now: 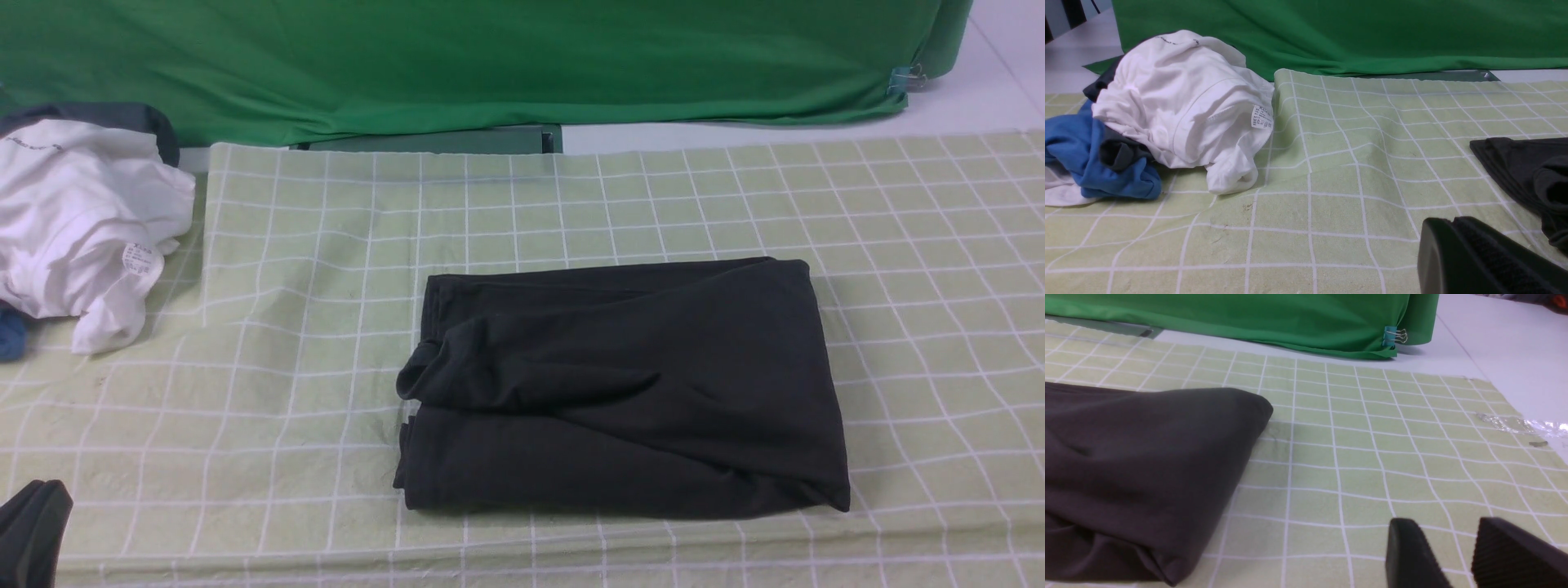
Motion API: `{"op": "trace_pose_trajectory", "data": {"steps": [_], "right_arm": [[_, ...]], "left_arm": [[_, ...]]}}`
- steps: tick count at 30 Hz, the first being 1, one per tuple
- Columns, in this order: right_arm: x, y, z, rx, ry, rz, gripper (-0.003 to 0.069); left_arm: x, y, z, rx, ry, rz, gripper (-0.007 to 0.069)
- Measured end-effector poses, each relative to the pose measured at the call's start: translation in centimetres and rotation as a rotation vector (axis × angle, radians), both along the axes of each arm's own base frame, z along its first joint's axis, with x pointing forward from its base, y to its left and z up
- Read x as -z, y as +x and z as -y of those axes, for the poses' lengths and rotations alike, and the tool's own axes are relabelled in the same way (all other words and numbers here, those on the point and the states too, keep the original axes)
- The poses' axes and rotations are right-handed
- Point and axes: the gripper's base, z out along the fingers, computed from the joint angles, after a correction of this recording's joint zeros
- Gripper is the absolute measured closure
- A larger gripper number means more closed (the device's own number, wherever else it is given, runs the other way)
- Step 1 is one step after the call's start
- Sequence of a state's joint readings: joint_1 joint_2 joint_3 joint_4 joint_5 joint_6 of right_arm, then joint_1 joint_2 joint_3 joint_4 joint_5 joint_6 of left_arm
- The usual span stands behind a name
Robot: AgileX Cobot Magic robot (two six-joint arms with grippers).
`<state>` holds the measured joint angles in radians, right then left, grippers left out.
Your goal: Fold a long-sleeved shirt over a green coffee tablecloth.
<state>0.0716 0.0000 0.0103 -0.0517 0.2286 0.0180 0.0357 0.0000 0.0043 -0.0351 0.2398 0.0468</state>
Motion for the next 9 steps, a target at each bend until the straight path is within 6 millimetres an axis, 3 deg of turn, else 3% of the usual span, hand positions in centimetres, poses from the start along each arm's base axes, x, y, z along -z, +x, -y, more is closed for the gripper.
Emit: {"op": "trace_pose_trajectory", "data": {"steps": [9], "right_arm": [[0.0,0.0,0.0,0.0,0.0,0.0,0.0419]], "left_arm": [[0.0,0.0,-0.03,-0.001,0.012,0.0,0.061]]}}
